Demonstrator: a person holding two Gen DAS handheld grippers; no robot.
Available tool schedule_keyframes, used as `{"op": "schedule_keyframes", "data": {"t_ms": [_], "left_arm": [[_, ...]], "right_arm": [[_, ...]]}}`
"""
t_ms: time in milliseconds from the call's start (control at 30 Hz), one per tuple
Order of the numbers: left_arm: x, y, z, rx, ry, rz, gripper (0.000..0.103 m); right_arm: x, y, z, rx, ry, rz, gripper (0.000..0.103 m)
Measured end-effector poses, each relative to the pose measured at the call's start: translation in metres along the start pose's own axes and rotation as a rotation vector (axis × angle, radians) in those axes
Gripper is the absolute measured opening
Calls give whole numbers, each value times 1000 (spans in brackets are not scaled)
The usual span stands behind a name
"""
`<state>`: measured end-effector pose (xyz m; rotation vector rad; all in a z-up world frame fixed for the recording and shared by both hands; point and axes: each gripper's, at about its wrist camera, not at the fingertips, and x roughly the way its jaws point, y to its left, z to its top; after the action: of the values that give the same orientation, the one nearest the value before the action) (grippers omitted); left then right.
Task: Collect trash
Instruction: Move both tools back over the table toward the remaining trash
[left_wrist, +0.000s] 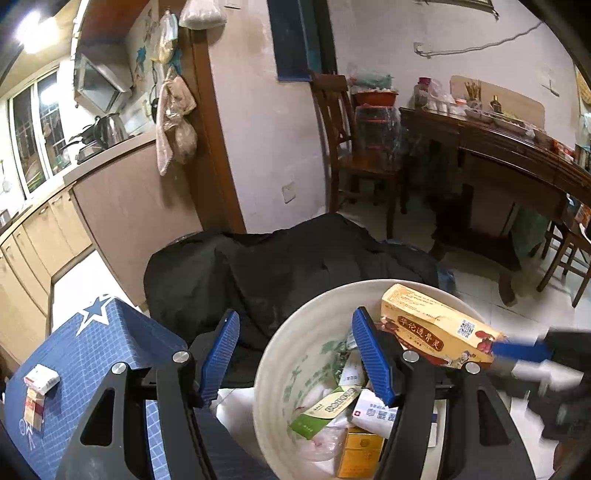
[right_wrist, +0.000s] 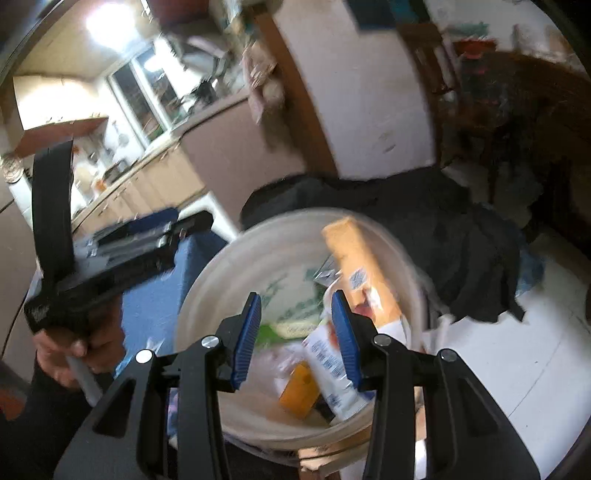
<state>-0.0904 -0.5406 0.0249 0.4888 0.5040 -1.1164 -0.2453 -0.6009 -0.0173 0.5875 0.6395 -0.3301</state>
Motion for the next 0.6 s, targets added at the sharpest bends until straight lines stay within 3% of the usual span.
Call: {"op": "schedule_keyframes", "data": {"t_ms": [67, 300, 367, 467, 600], "left_arm": [[-1, 5, -2, -13, 2, 11, 65], [-20, 24, -23, 18, -14, 102, 68], [-31, 33, -37, 25, -17, 135, 71], [-48, 58, -61, -27, 3, 131, 71], [-68, 90, -93, -67, 24, 229, 71]], "right_arm": [[1, 17, -1, -67, -5, -35, 40], [-14, 46, 0, -127, -64, -4, 47], [-14, 61, -5, -164, -72, -10, 53], [-8, 82, -12, -189, -75, 47, 57], [9, 110, -17, -230, -58, 82, 58]]}}
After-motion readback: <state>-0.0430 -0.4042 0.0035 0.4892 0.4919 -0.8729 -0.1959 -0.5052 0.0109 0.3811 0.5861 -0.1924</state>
